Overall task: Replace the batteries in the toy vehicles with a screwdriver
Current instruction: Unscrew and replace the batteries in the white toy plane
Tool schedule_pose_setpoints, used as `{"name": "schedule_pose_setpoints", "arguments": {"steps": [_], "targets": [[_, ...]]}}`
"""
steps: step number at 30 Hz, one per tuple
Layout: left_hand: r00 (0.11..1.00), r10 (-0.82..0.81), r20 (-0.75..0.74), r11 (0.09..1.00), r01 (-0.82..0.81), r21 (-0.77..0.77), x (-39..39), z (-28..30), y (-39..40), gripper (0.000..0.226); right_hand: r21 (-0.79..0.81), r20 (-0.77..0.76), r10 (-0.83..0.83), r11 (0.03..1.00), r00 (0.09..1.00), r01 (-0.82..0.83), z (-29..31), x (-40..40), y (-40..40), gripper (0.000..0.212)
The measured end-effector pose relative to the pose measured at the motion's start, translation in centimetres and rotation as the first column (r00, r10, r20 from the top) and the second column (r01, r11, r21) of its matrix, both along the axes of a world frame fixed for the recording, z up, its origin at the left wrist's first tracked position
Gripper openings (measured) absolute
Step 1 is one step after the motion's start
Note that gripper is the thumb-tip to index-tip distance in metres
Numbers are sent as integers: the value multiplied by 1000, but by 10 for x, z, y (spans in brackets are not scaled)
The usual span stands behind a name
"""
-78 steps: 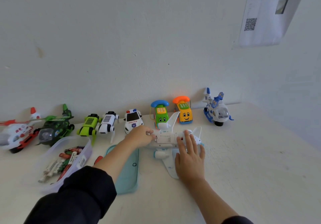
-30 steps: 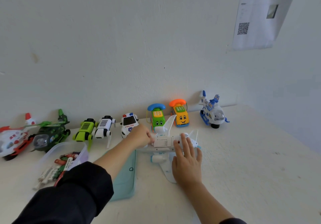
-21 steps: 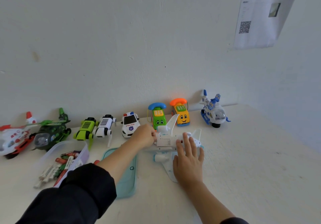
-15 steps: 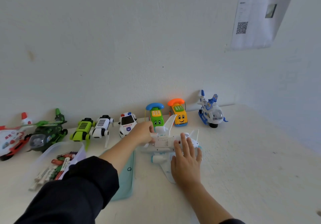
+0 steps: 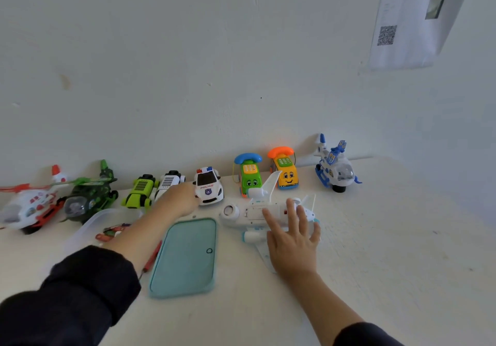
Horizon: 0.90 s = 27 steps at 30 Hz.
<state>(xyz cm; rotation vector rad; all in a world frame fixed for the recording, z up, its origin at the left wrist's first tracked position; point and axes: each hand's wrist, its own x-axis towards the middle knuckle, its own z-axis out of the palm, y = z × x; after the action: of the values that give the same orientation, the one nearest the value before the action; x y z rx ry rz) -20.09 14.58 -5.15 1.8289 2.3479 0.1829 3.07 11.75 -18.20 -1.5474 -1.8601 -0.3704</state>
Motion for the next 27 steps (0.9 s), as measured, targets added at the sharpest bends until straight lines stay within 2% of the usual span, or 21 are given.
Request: {"name": "schedule_pose_setpoints", "arguments": {"steps": [2,4,7,9,11,14,16,18,20,22,25,27], "targets": [[964,-20,-264,947,-67,-316,-14,5,-17,36,-2,13,9,1000,1000,-9,-1,1,1,42],[914,-109,-392,876,-98,-472,-22,8,-36,42,-7,9,24,1000,1000,-24,-1,-1,1,41],[913,-117,-391,798,-148,-585,-31,-4,-53,35,-6,6,23,1000,1000,-23,-1,-3,-1,43],[944,-58,-325,793,-154,-589,-42,-19,-58,31,3,13,23,1000,1000,-23,0,-4,-3,43],[971,60,-232,855,-169,-490,-45,-21,-64,27,17,33,19,1000,999,-20,0,-4,-4,44],[975,69,-212,911,-148,-384,-32,-10,-63,31,17,78,29,999,997,-31,0,-3,-3,47],[984,70,-163,979,-99,-177,-17,4,-57,27,-5,92,41,999,995,-40,0,-3,-3,49],[999,40,0,997,-40,60,1,18,-49,18,-37,95,42,999,995,-39,0,-3,-3,50],[969,-9,246,958,-62,280,24,26,-44,4,-65,91,40,997,995,-34,1,-4,-5,51],[896,-41,442,904,-155,398,46,24,-36,4,-88,92,32,996,995,-24,2,-3,-6,52],[702,-111,703,816,-339,468,66,9,-31,7,-114,98,25,993,995,-14,3,-2,-6,52],[642,-163,749,747,-415,519,73,2,-32,16,-127,105,23,992,994,-10,4,-3,-6,52]]}}
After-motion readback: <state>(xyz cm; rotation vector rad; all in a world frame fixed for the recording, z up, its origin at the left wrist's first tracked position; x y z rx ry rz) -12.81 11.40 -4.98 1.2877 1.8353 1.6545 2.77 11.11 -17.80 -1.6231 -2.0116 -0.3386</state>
